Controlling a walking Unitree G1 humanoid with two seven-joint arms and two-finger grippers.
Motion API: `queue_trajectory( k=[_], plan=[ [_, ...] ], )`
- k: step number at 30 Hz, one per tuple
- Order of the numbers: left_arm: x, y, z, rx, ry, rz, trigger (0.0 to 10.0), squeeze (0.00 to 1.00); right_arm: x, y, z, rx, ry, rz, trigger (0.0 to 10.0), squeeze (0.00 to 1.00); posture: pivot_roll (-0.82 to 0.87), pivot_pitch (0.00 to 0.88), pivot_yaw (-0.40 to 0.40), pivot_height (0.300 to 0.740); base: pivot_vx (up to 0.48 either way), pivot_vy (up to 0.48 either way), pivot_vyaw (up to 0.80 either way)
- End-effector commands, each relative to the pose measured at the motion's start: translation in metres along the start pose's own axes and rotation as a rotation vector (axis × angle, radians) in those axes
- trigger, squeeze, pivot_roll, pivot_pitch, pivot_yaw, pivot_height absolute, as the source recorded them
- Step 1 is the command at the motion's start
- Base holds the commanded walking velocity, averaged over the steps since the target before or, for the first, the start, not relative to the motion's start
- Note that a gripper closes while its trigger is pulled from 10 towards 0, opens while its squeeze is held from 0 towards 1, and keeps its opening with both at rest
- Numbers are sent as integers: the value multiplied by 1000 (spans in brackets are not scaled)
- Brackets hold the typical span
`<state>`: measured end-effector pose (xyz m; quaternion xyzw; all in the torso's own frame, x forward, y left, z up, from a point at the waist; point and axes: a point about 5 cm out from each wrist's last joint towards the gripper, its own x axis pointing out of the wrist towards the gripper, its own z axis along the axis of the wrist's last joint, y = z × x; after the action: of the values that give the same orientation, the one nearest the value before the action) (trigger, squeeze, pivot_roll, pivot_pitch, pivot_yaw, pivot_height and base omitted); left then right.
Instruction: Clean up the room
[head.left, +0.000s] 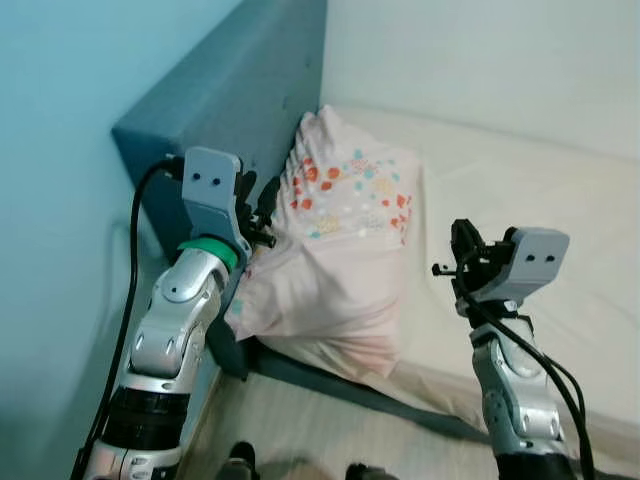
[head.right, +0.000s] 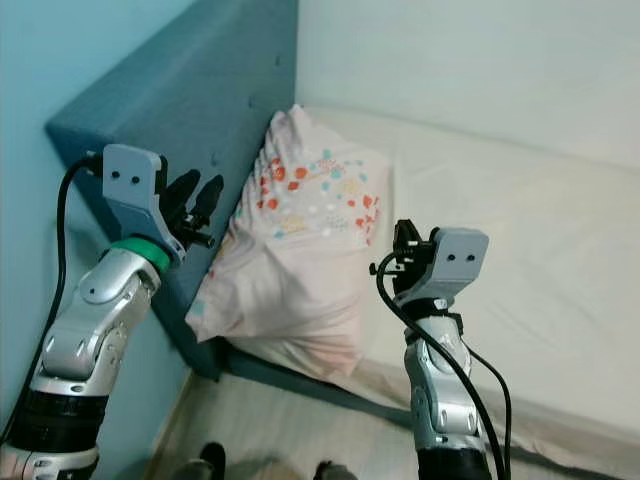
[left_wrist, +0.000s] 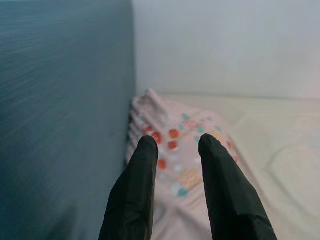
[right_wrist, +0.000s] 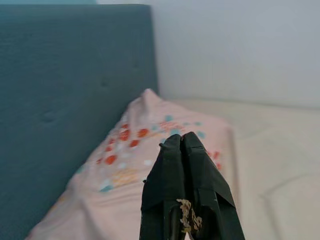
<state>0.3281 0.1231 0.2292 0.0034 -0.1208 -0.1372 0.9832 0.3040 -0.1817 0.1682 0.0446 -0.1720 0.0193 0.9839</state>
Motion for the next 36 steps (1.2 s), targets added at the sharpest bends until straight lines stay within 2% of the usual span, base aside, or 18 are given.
queue_trajectory(
  k=[1,30,36],
  plan=[
    [-1,0,-4,-2,13,0,10000,0,-3,-1,-5,9,12,-8,10000,0,47,121,-6,701,-330,0,0],
    [-2,2,-6,0,18,4,10000,0,0,0,-9,18,19,1,10000,0,54,106,-6,701,-330,0,0],
    [-9,4,-29,-15,117,-2,10000,0,-7,-4,-29,18,105,-3,10000,0,61,91,-9,701,0,0,-758]
  ],
)
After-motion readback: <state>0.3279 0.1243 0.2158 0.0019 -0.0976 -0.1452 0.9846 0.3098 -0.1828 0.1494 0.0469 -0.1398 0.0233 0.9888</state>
